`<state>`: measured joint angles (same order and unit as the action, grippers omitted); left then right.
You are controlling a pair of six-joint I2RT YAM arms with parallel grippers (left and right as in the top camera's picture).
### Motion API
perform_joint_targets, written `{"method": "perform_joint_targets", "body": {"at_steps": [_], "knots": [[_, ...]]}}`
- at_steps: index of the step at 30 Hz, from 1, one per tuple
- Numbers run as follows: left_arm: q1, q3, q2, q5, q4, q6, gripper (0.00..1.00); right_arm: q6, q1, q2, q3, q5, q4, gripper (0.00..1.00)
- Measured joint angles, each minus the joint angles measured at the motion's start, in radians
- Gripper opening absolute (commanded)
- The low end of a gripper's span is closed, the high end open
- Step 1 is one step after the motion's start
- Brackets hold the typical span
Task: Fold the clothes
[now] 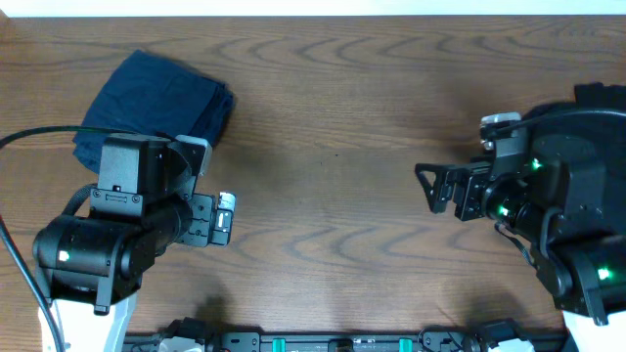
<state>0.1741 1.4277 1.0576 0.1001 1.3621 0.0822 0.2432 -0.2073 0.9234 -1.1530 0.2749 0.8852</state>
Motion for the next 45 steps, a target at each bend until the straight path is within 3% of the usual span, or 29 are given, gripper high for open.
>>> {"method": "perform_joint_targets", "body": {"at_steps": [7, 17, 25, 34, 45], "knots": [[0.0, 0.0, 0.001, 0.0, 0.0, 0.0, 0.98, -0.164, 0.016, -0.23, 0.2, -0.09, -0.345, 0.99], [0.0, 0.0, 0.001, -0.003, 0.0, 0.0, 0.98, -0.217, 0.132, -0.626, 0.702, -0.13, -0.561, 0.99], [0.0, 0.0, 0.001, -0.003, 0.001, 0.0, 0.98, -0.227, 0.165, -0.898, 0.993, -0.138, -0.678, 0.99], [0.0, 0.0, 0.001, -0.003, 0.0, 0.0, 0.98, -0.226, 0.165, -0.91, 1.136, -0.126, -0.818, 0.99], [0.0, 0.0, 0.001, -0.003, 0.0, 0.0, 0.98, -0.226, 0.165, -0.911, 1.144, -0.117, -0.828, 0.99]]}}
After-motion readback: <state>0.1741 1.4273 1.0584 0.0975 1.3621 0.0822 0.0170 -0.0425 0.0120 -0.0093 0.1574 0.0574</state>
